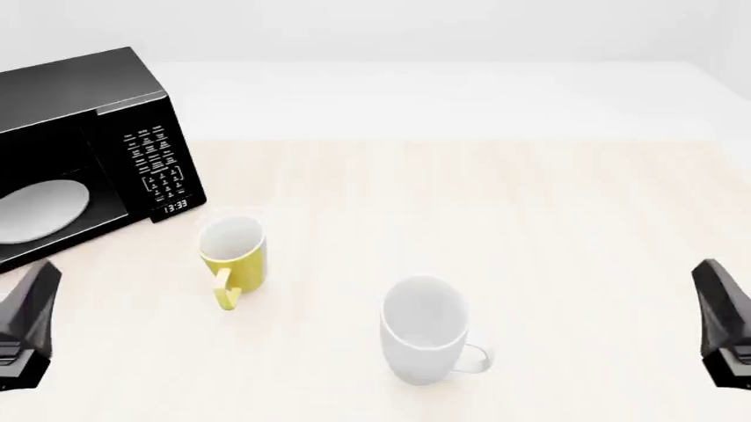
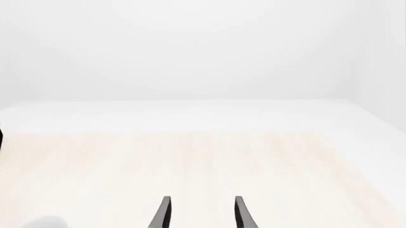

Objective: Put the yellow and white mug in the microwave and close it.

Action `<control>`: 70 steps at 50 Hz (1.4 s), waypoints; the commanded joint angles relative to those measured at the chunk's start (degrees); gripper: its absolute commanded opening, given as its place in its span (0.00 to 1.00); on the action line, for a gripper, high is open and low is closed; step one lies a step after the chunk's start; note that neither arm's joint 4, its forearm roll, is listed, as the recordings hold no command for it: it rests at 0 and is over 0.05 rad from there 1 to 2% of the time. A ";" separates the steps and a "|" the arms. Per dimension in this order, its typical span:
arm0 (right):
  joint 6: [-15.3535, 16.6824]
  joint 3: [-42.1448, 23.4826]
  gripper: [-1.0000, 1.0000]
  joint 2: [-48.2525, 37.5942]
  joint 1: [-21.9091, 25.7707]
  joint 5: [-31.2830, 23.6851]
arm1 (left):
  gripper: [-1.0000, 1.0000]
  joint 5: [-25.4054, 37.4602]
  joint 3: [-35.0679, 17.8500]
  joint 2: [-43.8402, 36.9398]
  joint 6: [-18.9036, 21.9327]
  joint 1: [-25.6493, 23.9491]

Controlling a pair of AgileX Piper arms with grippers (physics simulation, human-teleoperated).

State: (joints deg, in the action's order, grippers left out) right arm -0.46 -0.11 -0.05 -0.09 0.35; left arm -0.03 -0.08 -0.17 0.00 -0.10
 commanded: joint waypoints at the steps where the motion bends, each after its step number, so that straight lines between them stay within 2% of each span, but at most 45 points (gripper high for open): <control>1: -1.00 -0.19 1.00 0.01 -0.21 0.73 | 1.00 0.03 -0.23 -0.36 -0.04 -0.37; 20: -1.12 -0.19 1.00 0.01 -0.23 0.85 | 1.00 1.46 -0.88 0.16 1.60 -2.24; 42: -1.09 -0.19 1.00 0.01 -0.23 0.87 | 1.00 11.51 -7.73 0.16 2.30 -8.33; 53: -1.09 -0.19 1.00 0.01 -0.23 0.88 | 1.00 15.94 -8.39 -0.21 1.75 -10.80; 70: -1.11 -0.19 1.00 0.01 -0.24 0.93 | 1.00 8.05 -8.57 -14.68 -0.96 -14.91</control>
State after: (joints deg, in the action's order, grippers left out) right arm -1.56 -0.30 -0.04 -0.33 1.25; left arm 10.88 -8.25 -8.05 0.46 -12.92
